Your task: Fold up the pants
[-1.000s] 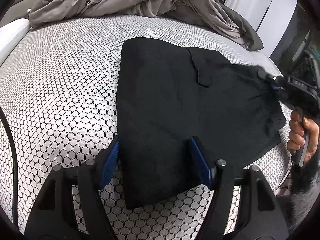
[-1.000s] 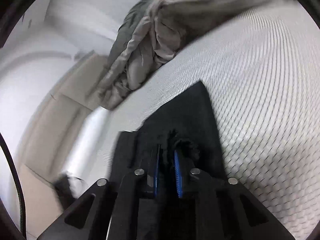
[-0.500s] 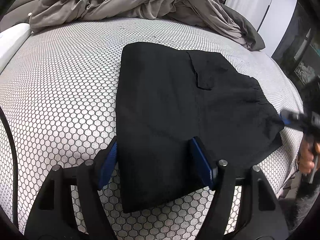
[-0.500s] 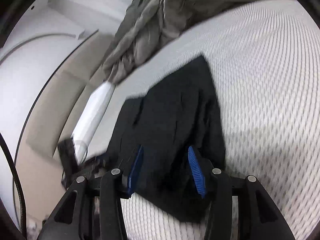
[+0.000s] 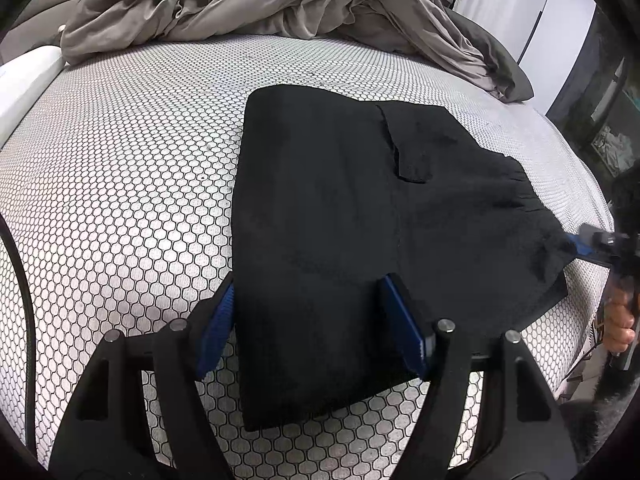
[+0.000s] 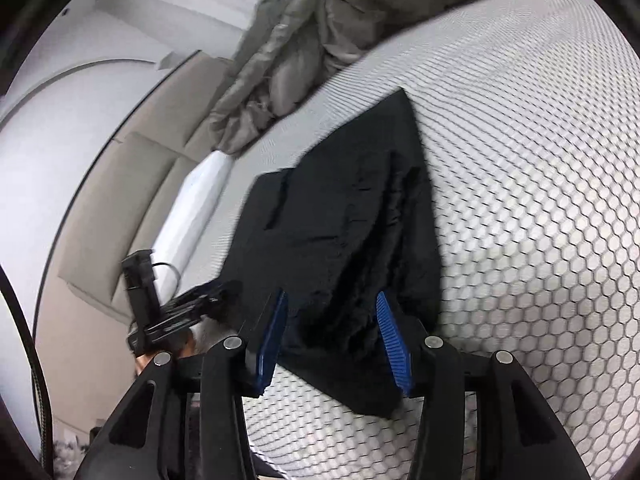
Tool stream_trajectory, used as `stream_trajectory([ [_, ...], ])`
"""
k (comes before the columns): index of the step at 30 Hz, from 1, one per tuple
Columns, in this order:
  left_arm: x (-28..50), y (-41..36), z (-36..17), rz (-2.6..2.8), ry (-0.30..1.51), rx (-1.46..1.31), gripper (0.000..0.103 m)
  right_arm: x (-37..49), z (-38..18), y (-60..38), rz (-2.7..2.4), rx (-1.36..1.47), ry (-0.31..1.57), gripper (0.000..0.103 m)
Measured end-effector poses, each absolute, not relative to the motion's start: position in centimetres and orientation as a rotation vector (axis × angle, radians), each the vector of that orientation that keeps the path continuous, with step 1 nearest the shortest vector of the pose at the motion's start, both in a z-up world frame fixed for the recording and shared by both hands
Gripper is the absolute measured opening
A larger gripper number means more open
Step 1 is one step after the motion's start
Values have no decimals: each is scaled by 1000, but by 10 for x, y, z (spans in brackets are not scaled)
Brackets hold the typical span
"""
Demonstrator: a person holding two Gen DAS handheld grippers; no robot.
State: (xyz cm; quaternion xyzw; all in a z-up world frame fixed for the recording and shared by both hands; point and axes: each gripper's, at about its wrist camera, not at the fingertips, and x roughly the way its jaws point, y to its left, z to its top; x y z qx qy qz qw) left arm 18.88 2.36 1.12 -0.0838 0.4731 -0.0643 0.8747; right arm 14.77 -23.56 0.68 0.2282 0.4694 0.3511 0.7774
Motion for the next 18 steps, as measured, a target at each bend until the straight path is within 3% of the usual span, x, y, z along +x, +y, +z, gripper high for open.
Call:
stream_trajectory([
  [8,188,24,10,-137,988,-167,68,148,-6,-219,789,466,1089,48],
  [9,188,23,10,-138,987,-167,68,149,-10,-214,782,452,1102,46],
  [10,188,23,10,-137,986,-168,68,150,-11,-212,777,447,1097,37],
  [11,188,23,10,-140,987,-169,68,150,-9,-210,757,440,1078,20],
  [15,186,25,10,-143,981,-161,68,142,3,-211,744,412,1051,15],
  [18,181,25,16,-122,950,-105,68,140,-10,-215,623,295,1118,20],
])
